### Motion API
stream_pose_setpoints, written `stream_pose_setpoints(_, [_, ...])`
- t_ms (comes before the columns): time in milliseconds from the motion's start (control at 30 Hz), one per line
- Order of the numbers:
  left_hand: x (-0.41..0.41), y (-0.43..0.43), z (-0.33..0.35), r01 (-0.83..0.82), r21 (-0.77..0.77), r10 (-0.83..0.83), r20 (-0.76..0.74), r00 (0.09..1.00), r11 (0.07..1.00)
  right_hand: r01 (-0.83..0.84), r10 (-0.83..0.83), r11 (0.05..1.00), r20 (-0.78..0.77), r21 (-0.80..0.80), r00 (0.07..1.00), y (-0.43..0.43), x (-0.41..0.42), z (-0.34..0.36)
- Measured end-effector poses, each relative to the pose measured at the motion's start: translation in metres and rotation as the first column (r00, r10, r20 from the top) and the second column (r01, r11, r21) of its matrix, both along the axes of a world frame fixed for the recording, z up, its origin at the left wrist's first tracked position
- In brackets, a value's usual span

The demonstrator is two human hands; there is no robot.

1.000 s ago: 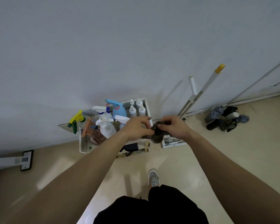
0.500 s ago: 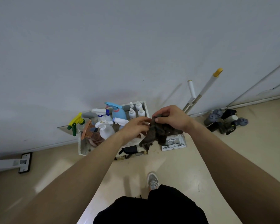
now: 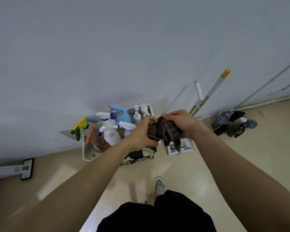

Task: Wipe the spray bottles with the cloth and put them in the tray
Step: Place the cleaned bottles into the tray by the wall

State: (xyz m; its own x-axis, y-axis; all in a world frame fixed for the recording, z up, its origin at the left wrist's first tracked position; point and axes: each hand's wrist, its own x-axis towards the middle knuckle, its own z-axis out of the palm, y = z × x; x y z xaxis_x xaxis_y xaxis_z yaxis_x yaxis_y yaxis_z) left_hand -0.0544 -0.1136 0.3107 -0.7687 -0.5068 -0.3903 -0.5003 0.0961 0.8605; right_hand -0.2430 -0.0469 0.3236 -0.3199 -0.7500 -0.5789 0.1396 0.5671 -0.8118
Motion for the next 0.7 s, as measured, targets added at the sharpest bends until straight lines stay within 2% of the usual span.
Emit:
stream_pose_setpoints(67, [-0.002,0.001,-0.003,-0.005,-0.124,0.01,0.033,0.999,0.992,0.004,0.0,0.999,-0.092,0.04,0.996,0.0,-0.003,-0.005])
stream_pose_setpoints(167, [-0.005,-0.002,-0.003,-0.123,-0.208,0.139,0.067,0.988,0.97,-0.101,0.106,0.994,-0.205,0.034,0.973,0.008,-0.008,-0.01])
stream_pose_setpoints(267, [-0.009,-0.007,-0.003,-0.187,-0.179,0.198,0.047,0.979,0.966,-0.175,0.155,0.983,-0.271,-0.053,0.95,0.021,-0.004,-0.013])
stream_pose_setpoints(367, [-0.013,-0.006,-0.002,-0.265,-0.142,0.272,0.03,0.962,0.954,-0.237,0.205,0.956,-0.182,-0.174,0.962,0.028,0.011,-0.01])
stream_pose_setpoints(467, [-0.015,-0.006,-0.004,-0.307,-0.134,0.314,0.028,0.949,0.942,-0.332,0.29,0.926,-0.224,-0.18,0.93,0.028,0.023,-0.011])
stream_pose_setpoints(600, [-0.013,-0.009,-0.003,-0.259,-0.11,0.265,0.045,0.963,0.96,-0.253,0.165,0.952,-0.41,-0.17,0.897,0.021,0.024,-0.02])
stream_pose_setpoints(700, [-0.008,-0.01,-0.002,-0.234,-0.166,0.247,0.065,0.967,0.958,-0.179,0.096,0.969,-0.411,-0.169,0.906,0.019,0.016,-0.02])
